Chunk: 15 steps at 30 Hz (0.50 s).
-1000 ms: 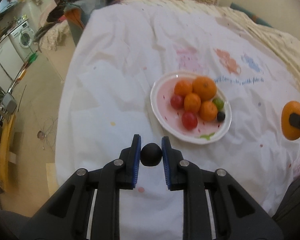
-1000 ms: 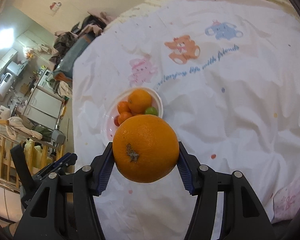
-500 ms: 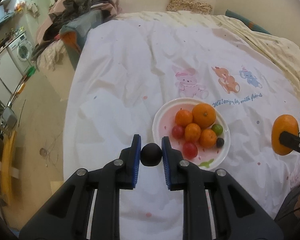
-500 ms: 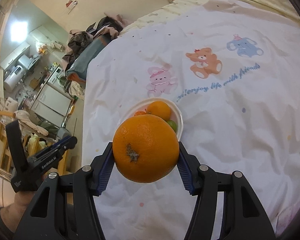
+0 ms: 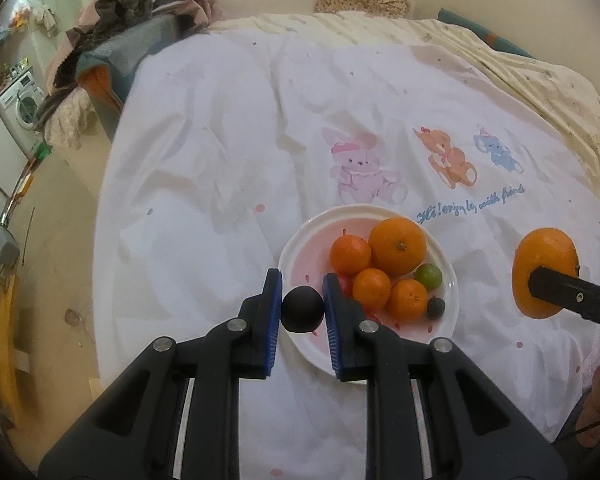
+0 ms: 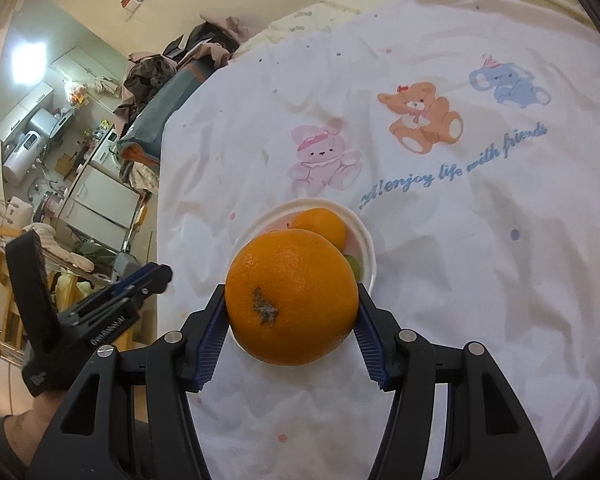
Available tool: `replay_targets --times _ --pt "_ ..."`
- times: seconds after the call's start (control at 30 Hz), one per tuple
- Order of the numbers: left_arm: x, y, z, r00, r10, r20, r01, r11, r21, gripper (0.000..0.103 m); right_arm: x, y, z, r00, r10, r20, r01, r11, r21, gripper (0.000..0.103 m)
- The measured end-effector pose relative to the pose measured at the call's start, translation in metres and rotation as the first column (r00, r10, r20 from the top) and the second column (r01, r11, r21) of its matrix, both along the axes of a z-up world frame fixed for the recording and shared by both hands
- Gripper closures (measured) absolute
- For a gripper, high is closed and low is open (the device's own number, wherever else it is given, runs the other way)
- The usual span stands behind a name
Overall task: Organize fruits
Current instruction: 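Carry the held orange and plum over the pink plate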
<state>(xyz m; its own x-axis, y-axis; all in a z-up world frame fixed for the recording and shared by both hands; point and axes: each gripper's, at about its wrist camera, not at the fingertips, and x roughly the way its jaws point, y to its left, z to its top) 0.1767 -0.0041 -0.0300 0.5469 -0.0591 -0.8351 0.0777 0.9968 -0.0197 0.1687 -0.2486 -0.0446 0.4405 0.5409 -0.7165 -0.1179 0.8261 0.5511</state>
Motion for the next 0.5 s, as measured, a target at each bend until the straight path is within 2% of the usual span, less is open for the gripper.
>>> replay_targets --times 0.2,0.5 --pt "0.011 0.002 -0.029 0.998 0.001 -0.063 -0.001 1.000 0.001 0.086 0.017 0.012 -0.019 0.998 0.021 -0.055 -0.020 1.000 0.017 0.042" --pt "0.023 -0.014 -0.053 0.989 -0.056 -0.135 0.058 0.998 0.005 0.085 0.027 0.059 -0.055 0.980 0.147 -0.137 -0.151 0.988 -0.022 0.042"
